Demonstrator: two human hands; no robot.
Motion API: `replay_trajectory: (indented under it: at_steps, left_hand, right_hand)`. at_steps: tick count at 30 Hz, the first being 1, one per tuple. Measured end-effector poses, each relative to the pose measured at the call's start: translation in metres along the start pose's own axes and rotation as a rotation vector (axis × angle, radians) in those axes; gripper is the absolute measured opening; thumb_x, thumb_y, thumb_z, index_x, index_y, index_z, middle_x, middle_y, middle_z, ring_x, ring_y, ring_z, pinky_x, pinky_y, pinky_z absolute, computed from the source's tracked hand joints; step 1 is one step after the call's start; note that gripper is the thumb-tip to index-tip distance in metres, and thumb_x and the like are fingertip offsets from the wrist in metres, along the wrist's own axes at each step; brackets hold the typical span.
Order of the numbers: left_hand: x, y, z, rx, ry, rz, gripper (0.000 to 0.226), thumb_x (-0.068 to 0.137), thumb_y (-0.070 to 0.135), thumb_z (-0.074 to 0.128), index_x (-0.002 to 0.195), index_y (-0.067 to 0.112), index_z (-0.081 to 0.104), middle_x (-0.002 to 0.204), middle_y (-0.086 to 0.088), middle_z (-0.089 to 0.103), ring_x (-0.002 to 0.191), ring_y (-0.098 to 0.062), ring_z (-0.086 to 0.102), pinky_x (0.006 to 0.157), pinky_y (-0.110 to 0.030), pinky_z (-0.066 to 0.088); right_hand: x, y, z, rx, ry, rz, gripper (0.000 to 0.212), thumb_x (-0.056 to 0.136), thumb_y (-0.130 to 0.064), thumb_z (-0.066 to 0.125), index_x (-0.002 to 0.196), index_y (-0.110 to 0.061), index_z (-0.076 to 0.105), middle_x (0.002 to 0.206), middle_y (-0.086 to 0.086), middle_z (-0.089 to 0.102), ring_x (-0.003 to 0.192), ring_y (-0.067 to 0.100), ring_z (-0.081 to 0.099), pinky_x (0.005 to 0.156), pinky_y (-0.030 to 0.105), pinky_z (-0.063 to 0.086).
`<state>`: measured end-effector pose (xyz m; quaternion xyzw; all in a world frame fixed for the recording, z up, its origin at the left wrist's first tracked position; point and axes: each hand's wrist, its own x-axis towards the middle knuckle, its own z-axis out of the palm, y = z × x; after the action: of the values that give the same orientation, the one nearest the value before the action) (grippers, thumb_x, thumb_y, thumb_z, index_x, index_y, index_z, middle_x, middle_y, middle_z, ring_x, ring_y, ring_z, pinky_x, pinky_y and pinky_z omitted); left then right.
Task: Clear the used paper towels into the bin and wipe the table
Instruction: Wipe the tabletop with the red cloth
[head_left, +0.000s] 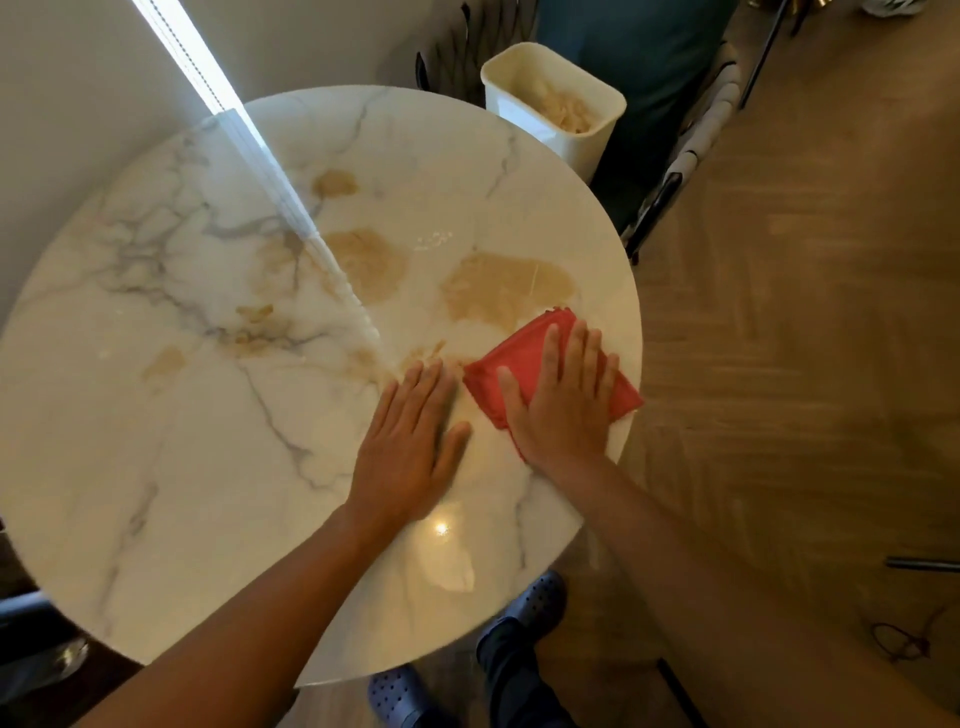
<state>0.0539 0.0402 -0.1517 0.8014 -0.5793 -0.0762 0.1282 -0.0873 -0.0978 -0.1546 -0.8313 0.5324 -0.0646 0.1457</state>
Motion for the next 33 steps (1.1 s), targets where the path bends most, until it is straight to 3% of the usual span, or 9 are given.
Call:
replay_trajectory:
  at_steps: [4, 9, 16, 22, 24, 29, 33]
  left_hand:
    - [-0.02, -0.048, -0.018, 0.004, 0.014, -0.135, 0.063, 0.105, 0.049, 0.036, 0.158, 0.017, 0.024, 0.166, -0.001, 0.017, 0.154, -0.013, 0.004, 0.126, -0.04, 0.007]
    - [-0.032, -0.085, -0.026, 0.023, 0.016, -0.179, 0.064, 0.104, 0.049, 0.034, 0.156, 0.013, 0.027, 0.165, -0.003, 0.019, 0.154, -0.015, 0.007, 0.125, -0.041, 0.01]
    - [-0.033, -0.09, -0.023, 0.019, -0.002, -0.156, 0.067, 0.104, 0.053, 0.03, 0.158, 0.014, 0.023, 0.166, -0.001, 0.015, 0.154, -0.013, 0.003, 0.126, -0.04, 0.009]
    - [-0.035, -0.087, -0.023, -0.005, 0.025, -0.143, 0.065, 0.105, 0.048, 0.036, 0.157, 0.011, 0.023, 0.166, -0.004, 0.016, 0.154, -0.015, 0.004, 0.126, -0.038, 0.006]
    - [-0.035, -0.087, -0.021, -0.009, 0.042, -0.152, 0.063, 0.105, 0.044, 0.038, 0.157, 0.01, 0.024, 0.166, -0.005, 0.018, 0.154, -0.015, 0.006, 0.126, -0.038, 0.008]
    - [-0.035, -0.091, -0.019, -0.062, 0.104, -0.174, 0.057, 0.104, 0.029, 0.035, 0.156, 0.006, 0.027, 0.165, -0.008, 0.02, 0.154, -0.017, 0.01, 0.125, -0.038, 0.012]
    - [-0.036, -0.093, -0.017, -0.036, 0.098, -0.143, 0.056, 0.102, 0.024, 0.033, 0.154, 0.003, 0.029, 0.163, -0.012, 0.024, 0.154, -0.022, 0.014, 0.125, -0.042, 0.015]
  right_hand:
    - [0.009, -0.027, 0.005, -0.086, -0.029, 0.043, 0.103, 0.088, -0.085, 0.012, 0.16, -0.012, 0.001, 0.167, 0.019, -0.001, 0.154, 0.036, -0.007, 0.121, 0.06, -0.001]
    - [-0.011, -0.048, 0.012, -0.13, -0.1, -0.105, 0.116, 0.079, -0.095, 0.018, 0.161, -0.015, -0.002, 0.167, 0.016, -0.007, 0.154, 0.032, -0.012, 0.121, 0.059, -0.005]
    - [-0.058, -0.015, 0.013, -0.159, -0.075, -0.275, 0.092, 0.095, -0.076, 0.024, 0.161, -0.017, 0.001, 0.169, 0.01, -0.004, 0.155, 0.027, -0.006, 0.123, 0.055, 0.005]
    - [-0.008, -0.037, 0.022, -0.178, -0.021, -0.046, 0.079, 0.1, -0.064, 0.016, 0.161, -0.015, 0.005, 0.168, 0.014, 0.001, 0.155, 0.034, -0.002, 0.122, 0.059, 0.005]
    - [0.016, -0.064, 0.029, -0.17, -0.048, -0.052, 0.077, 0.1, -0.063, 0.016, 0.161, -0.019, 0.006, 0.168, 0.015, 0.0, 0.154, 0.036, -0.004, 0.121, 0.061, 0.004]
    - [0.028, -0.122, 0.044, -0.149, -0.098, -0.304, 0.062, 0.1, -0.059, 0.023, 0.158, -0.04, 0.009, 0.168, 0.016, -0.001, 0.154, 0.038, -0.004, 0.12, 0.062, -0.001]
    - [-0.01, -0.107, 0.046, -0.154, -0.127, -0.493, 0.061, 0.101, -0.06, 0.026, 0.158, -0.045, 0.01, 0.169, 0.011, 0.002, 0.155, 0.032, -0.003, 0.122, 0.059, 0.005]
